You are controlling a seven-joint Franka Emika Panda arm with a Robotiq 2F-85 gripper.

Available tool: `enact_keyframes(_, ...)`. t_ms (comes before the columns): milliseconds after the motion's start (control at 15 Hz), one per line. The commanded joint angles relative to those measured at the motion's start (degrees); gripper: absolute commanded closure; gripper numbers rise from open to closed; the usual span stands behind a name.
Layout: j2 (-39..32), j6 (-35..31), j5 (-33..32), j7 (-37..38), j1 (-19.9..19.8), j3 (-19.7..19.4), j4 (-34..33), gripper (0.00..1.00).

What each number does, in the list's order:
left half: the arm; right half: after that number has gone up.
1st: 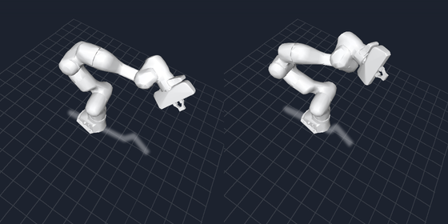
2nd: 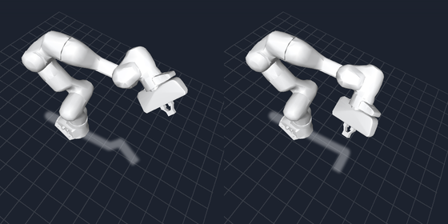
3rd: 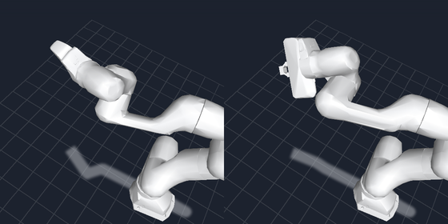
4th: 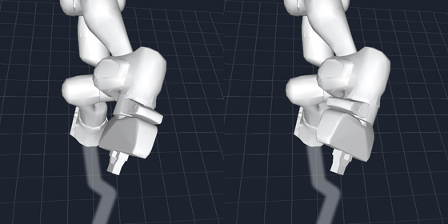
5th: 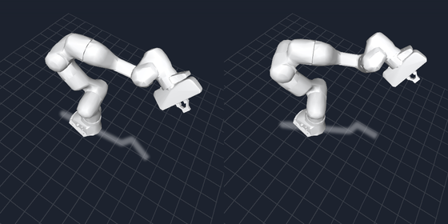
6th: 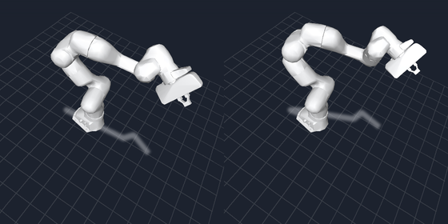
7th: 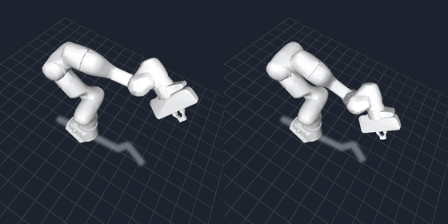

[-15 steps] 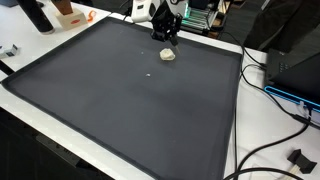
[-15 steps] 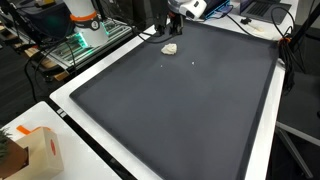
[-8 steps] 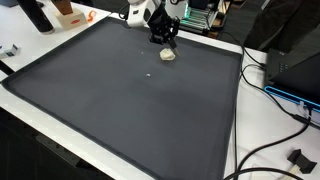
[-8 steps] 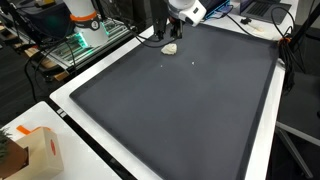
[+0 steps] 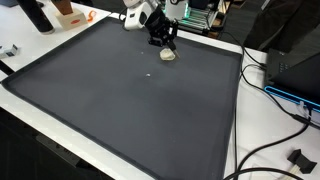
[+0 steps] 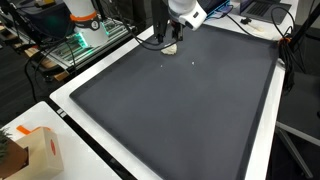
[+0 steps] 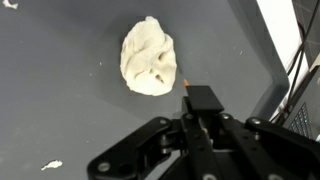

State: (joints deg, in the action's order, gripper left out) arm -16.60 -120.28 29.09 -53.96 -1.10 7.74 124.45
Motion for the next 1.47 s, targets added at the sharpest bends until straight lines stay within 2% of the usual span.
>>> enact_keyframes(0,-0.5,-0.6,2.1,-0.2,-0.6,0.3,-0.1,0.97)
enact_keyframes(933,4.7,-6.5,-1.0,5.1,1.7,0.6,3.5,0.97)
enact_keyframes(1400,9.8,-8.8,-6.3,9.9,3.9,0.6,6.4,0.97)
